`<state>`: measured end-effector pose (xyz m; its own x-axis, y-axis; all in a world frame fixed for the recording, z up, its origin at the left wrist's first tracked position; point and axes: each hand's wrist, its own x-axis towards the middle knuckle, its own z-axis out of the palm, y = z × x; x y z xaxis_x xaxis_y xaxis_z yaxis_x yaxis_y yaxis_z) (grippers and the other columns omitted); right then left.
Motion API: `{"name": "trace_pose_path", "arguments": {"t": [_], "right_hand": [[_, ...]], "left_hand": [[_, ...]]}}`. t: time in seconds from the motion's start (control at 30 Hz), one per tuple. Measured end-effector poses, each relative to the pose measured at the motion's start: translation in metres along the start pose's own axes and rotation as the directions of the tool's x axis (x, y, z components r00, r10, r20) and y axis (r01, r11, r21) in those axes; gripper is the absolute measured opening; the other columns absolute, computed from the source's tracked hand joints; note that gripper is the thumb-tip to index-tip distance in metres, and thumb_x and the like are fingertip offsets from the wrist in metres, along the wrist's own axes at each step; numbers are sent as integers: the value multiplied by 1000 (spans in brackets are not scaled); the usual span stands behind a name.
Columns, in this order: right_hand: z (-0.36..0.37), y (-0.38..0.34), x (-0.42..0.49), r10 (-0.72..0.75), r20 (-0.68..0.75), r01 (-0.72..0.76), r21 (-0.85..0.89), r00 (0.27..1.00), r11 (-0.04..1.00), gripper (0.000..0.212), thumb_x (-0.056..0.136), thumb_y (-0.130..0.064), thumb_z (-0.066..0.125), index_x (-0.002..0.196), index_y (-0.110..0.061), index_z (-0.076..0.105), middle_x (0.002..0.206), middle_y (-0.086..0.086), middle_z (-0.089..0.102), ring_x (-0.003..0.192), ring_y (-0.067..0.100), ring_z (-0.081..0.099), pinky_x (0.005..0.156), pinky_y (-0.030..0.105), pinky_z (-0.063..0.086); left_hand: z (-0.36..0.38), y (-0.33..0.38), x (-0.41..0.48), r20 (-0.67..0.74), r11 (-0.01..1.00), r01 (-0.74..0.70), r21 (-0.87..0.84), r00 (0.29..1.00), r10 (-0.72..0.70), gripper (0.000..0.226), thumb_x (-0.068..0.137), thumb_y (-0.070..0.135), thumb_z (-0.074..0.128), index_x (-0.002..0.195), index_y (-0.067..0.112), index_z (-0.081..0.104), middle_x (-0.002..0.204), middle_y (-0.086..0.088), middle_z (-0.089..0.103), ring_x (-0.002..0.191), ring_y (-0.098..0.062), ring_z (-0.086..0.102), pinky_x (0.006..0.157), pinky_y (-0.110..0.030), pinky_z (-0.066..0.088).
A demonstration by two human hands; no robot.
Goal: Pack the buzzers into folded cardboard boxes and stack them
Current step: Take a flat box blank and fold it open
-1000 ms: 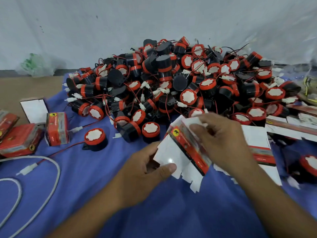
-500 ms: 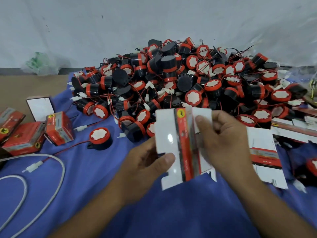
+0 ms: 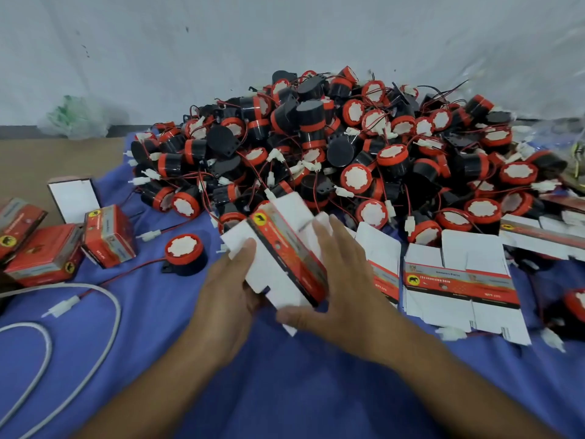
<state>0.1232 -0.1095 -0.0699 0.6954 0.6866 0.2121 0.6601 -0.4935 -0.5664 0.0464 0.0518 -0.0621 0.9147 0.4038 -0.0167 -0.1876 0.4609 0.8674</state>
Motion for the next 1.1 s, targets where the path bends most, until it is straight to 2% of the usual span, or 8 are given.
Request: {"name": "trace_pose_path", "arguments": {"t": [0.27,0.5,0.57,0.67,0.73,0.8,0.93,1.1], "right_hand": [[-21,41,-1,155,77,-99,-483,985,870,80,97,-50,46,151,-50,-13,164,0,-20,152,29,-10,120,50,12],[-51,47,-6,369,-131,-328,-771,920,546,71,89,-37,51,154,-34,23,164,17,5,149,43,1,118,55,9],[-44,38,-6,216,-41,-187,-671,975,718,72,90,-31,50,156,-24,22,163,17,8,149,40,4,119,52,12],[-31,1,-6,-151,15,152,-102,988,983,72,96,-46,51,157,-31,17,164,-10,11,152,10,11,120,21,16],[-22,-22,-4,-185,7,183,116,983,976,81,90,-67,52,152,-52,4,159,-31,5,149,-7,3,118,12,9],[-13,-30,-3,-179,-48,185,202,983,962,85,89,-56,64,155,-40,14,163,-21,17,149,-4,11,123,25,18],[-20,-24,-5,-149,-53,159,361,987,919,73,87,-38,73,146,-45,30,157,-23,29,145,-9,21,116,14,26],[-23,-11,-5,-159,29,124,499,987,857,65,89,-42,69,149,-35,44,158,-22,32,144,-4,28,113,37,42]], "left_hand": [[-17,15,13,-309,962,-147,231,926,216,35,107,21,39,93,23,71,83,-1,76,71,-18,72,59,-34,56],[-27,10,18,-411,953,-127,277,880,237,29,95,34,53,111,14,67,104,-10,74,99,-36,68,79,-48,53],[-24,6,15,-377,955,-75,286,908,184,47,90,39,56,130,14,60,129,-19,63,118,-43,59,95,-60,48],[-13,0,9,-44,949,-192,250,977,210,42,90,36,57,131,47,57,129,7,66,116,-19,64,89,-47,56],[-5,-6,2,278,926,-243,290,947,161,45,99,40,50,141,56,42,148,14,49,135,-19,50,100,-42,52],[-4,-10,-4,436,832,-340,439,890,134,46,102,52,44,145,59,30,155,26,34,145,-8,34,109,-31,43],[-8,-7,-5,390,721,-401,565,900,194,62,87,71,54,145,59,32,108,32,54,105,6,50,94,-21,46],[-7,1,-6,401,729,-397,558,898,182,71,87,64,60,151,47,31,127,33,56,118,2,52,100,-30,51]]}}
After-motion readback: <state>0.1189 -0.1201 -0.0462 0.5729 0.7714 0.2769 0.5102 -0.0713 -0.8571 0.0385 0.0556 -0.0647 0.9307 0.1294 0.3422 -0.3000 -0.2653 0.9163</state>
